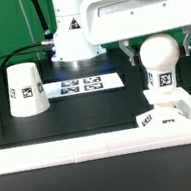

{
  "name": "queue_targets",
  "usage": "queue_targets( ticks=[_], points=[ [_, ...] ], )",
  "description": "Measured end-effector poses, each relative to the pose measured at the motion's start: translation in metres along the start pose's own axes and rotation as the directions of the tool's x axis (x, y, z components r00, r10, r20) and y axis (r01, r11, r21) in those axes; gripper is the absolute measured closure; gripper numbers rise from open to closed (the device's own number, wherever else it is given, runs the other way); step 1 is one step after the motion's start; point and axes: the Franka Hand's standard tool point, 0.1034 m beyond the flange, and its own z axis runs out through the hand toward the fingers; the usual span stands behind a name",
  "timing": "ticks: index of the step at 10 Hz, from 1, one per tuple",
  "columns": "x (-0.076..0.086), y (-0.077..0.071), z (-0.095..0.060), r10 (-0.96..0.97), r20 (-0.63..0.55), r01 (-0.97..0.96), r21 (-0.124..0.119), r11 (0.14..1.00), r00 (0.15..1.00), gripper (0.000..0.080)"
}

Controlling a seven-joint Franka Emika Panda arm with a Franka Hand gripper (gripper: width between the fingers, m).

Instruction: Assemble lamp

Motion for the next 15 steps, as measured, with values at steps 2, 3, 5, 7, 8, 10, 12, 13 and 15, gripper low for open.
queue_targets(
  ticks=[2,3,5,7,8,10,12,13,15],
  points=[
    [-0.0004,-0.0005,0.0004,0.145,0.001,-0.145,0.000,0.989,0.989,0.0220],
    [-0.0005,-0.0005,0.0004,0.202,0.001,-0.202,0.000,0.979,0.979,0.0220],
    [0.0003,0.0004,0.0007,0.379,-0.010,-0.379,0.019,0.925,0.925,0.0220],
    [-0.0034,0.0006,0.0012,0.567,0.003,-0.567,0.029,0.823,0.824,0.0220],
    [-0.0035,0.0003,0.0011,0.649,0.013,-0.649,0.032,0.760,0.761,0.0220],
    [-0.0037,-0.0004,0.0016,0.773,0.029,-0.773,0.033,0.633,0.634,0.0220],
    [-0.0046,-0.0047,0.0020,0.875,0.058,-0.877,0.038,0.478,0.480,0.0220],
    [-0.0049,-0.0065,0.0019,0.903,0.069,-0.906,0.036,0.422,0.424,0.0220],
    [-0.0051,-0.0081,0.0015,0.933,0.073,-0.936,0.032,0.350,0.352,0.0220]
  ],
)
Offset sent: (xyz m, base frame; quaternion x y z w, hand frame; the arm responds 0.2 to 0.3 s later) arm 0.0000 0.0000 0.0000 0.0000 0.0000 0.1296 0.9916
